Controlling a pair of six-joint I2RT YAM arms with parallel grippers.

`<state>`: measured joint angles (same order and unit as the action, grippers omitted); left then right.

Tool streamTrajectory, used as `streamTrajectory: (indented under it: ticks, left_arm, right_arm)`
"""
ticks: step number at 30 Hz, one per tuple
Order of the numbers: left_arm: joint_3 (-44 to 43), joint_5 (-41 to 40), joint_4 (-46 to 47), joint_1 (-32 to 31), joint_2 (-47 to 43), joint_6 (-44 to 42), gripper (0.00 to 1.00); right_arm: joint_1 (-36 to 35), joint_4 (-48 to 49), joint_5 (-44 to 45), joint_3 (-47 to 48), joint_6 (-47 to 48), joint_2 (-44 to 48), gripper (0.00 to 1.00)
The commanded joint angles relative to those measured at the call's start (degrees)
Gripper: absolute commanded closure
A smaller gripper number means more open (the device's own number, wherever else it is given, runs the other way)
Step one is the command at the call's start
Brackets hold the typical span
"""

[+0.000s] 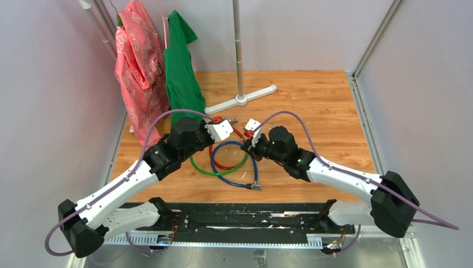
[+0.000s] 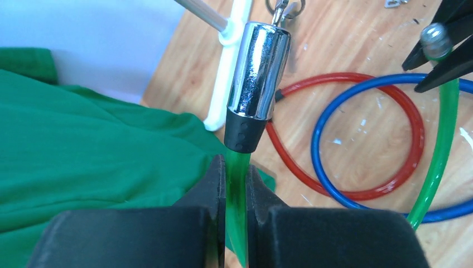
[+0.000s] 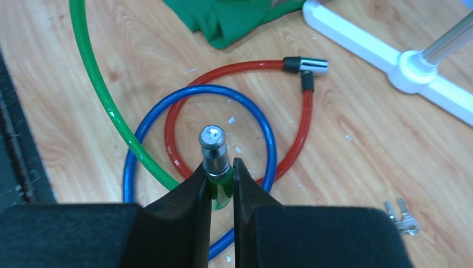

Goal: Lock with the key
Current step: Pick up the lock from the center of the board.

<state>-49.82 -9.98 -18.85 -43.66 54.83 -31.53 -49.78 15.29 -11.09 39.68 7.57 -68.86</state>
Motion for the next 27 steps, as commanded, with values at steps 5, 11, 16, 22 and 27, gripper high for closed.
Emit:
streamTrajectory:
  ticks: [5, 11, 16, 22, 27]
  left_arm:
    - [1.1, 1.9, 10.5, -3.5, 0.4, -9.4, 1.0]
    - [3.0, 0.4, 13.8, -7.3, 3.8, -10.7, 1.0]
    - [3.4, 0.1, 14.5, -9.4, 6.1, -8.7, 1.0]
    - [3.5, -0.2, 14.7, -10.6, 8.1, -8.5, 1.0]
    - [3.4, -1.5, 14.8, -10.6, 8.7, -8.5, 1.0]
  right_arm:
    - [-1.0, 10.8, 7.0, -0.8, 4.3, -4.3, 1.0]
    - [-1.0, 15.7, 8.0, -6.7, 2.0, -3.9, 1.0]
    - [-1.0, 16.3, 6.7, -10.4, -0.1, -2.2, 0.99]
    - [-1.0, 13.8, 6.0, -12.8, -1.3, 0.3, 0.85]
    - [-0.9, 8.8, 5.7, -13.6, -2.5, 2.8, 0.72]
